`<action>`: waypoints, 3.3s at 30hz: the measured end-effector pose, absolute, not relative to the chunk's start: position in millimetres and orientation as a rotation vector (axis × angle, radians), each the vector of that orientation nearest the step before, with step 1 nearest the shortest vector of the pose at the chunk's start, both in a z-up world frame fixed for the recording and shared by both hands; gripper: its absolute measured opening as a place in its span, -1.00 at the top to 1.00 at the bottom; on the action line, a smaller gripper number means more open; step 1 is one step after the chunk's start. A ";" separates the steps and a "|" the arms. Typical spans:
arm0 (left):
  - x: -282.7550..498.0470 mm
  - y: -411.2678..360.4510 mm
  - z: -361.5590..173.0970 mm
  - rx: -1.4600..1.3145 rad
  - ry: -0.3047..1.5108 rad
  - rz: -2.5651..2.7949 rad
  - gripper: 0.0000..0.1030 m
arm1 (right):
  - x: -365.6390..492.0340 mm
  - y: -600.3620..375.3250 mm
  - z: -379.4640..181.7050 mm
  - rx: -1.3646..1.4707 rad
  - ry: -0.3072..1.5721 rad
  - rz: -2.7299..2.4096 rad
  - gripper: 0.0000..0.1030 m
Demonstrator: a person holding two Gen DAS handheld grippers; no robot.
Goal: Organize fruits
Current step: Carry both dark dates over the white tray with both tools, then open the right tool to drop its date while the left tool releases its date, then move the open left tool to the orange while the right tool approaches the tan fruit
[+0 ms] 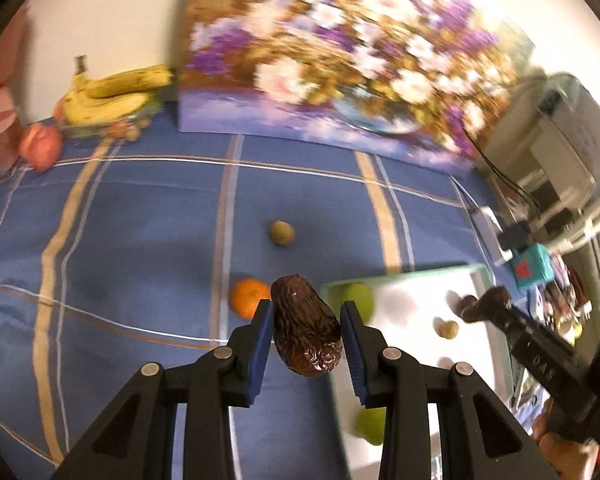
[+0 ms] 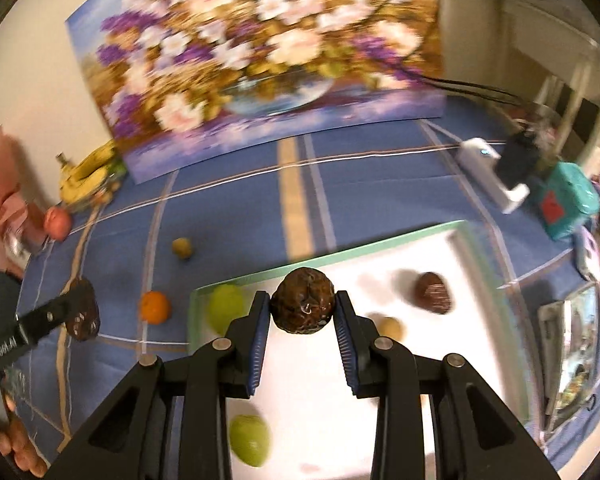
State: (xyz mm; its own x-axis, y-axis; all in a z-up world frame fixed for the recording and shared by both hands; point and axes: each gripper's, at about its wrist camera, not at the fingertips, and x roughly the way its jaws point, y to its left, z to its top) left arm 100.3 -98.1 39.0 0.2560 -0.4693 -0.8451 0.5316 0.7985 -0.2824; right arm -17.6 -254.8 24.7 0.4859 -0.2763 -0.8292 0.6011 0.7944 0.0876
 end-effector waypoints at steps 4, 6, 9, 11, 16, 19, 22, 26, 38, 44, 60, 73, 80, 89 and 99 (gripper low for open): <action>81.6 -122.4 38.9 0.134 1.116 -0.721 0.30 | -33.3 -269.3 32.3 0.398 0.904 -0.590 0.35; 70.9 -135.4 36.2 0.175 1.118 -0.744 0.30 | -38.9 -274.0 35.5 0.400 0.897 -0.601 0.35; 61.1 -146.7 30.4 0.219 1.122 -0.757 0.29 | -45.2 -278.5 39.6 0.396 0.891 -0.616 0.35; 55.7 -153.3 25.1 0.251 1.128 -0.759 0.29 | -49.1 -280.8 41.1 0.399 0.888 -0.623 0.35; 49.3 -161.4 13.6 0.299 1.143 -0.755 0.29 | -55.7 -282.6 42.7 0.400 0.892 -0.629 0.35; 46.5 -164.0 5.9 0.318 1.155 -0.751 0.29 | -56.7 -282.6 43.2 0.399 0.894 -0.627 0.35; 45.0 -166.1 -1.7 0.332 1.168 -0.746 0.29 | -55.2 -281.5 40.0 0.394 0.909 -0.623 0.35; 43.8 -168.0 -15.5 0.352 1.198 -0.734 0.29 | -47.2 -282.3 19.0 0.404 0.983 -0.609 0.35; 38.5 -175.4 -40.6 0.404 1.244 -0.723 0.29 | -30.8 -275.8 -38.6 0.402 1.158 -0.569 0.34; 41.8 -176.1 -44.8 0.403 1.258 -0.718 0.29 | -28.4 -275.4 -49.8 0.403 1.186 -0.560 0.34; 50.8 -167.6 -21.2 0.356 1.233 -0.747 0.27 | -27.9 -272.7 -28.1 0.395 1.130 -0.552 0.34; 87.2 -129.5 -8.6 0.187 1.221 -0.663 0.28 | -25.5 -264.5 -15.1 0.368 1.103 -0.537 0.35; 107.9 -96.9 -7.6 0.082 1.221 -0.587 0.28 | -19.5 -255.6 -15.7 0.346 1.107 -0.520 0.35; 128.4 -60.2 -9.1 -0.010 1.221 -0.503 0.27 | -14.2 -247.4 -13.8 0.327 1.101 -0.503 0.35; 134.3 -53.6 -13.8 0.037 1.218 -0.408 -0.84 | -11.7 -247.7 -15.0 0.312 1.102 -0.517 -0.28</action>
